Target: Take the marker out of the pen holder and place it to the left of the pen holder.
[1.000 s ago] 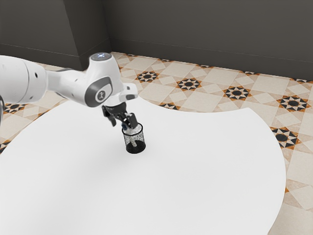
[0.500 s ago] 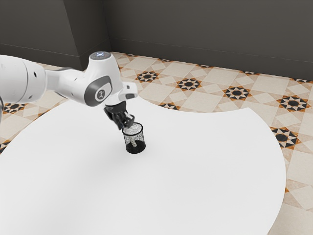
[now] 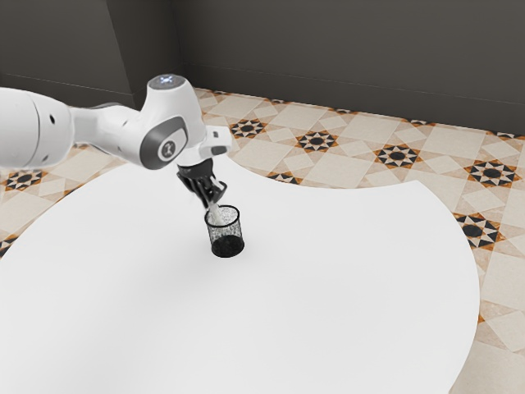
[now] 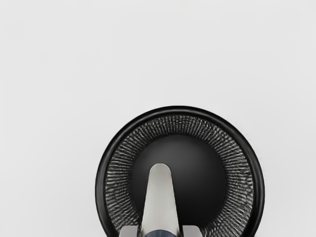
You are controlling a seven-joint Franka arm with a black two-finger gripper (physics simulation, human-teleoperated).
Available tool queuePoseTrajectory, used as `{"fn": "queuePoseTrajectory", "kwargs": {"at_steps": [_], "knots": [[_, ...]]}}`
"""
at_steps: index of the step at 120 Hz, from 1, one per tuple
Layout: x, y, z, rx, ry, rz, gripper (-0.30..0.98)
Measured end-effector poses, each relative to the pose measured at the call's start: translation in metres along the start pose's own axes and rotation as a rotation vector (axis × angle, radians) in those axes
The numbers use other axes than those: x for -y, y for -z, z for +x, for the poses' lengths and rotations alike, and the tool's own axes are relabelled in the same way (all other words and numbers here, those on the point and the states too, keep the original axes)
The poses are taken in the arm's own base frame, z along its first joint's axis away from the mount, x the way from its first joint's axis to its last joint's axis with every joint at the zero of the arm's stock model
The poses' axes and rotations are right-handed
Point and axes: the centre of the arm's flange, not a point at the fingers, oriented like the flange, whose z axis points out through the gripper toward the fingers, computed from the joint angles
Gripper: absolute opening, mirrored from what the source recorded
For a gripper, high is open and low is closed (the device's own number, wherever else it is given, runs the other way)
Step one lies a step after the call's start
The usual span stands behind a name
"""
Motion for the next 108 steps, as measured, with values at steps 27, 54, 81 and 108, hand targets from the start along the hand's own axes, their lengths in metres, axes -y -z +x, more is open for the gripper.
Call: {"fn": "queuePoseTrajectory", "kwargs": {"at_steps": [27, 54, 81, 108], "knots": [[-0.006, 0.069, -0.004, -0.062, -0.003, 0.044, -0.02], [0.060, 0.092, -0.022, -0.055, 0.108, 0.092, -0.02], [0.157, 0.014, -0.038, 0.046, 0.251, 0.071, -0.02], [0.169, -0.005, -0.044, 0.071, 0.268, 0.055, 0.28]]}}
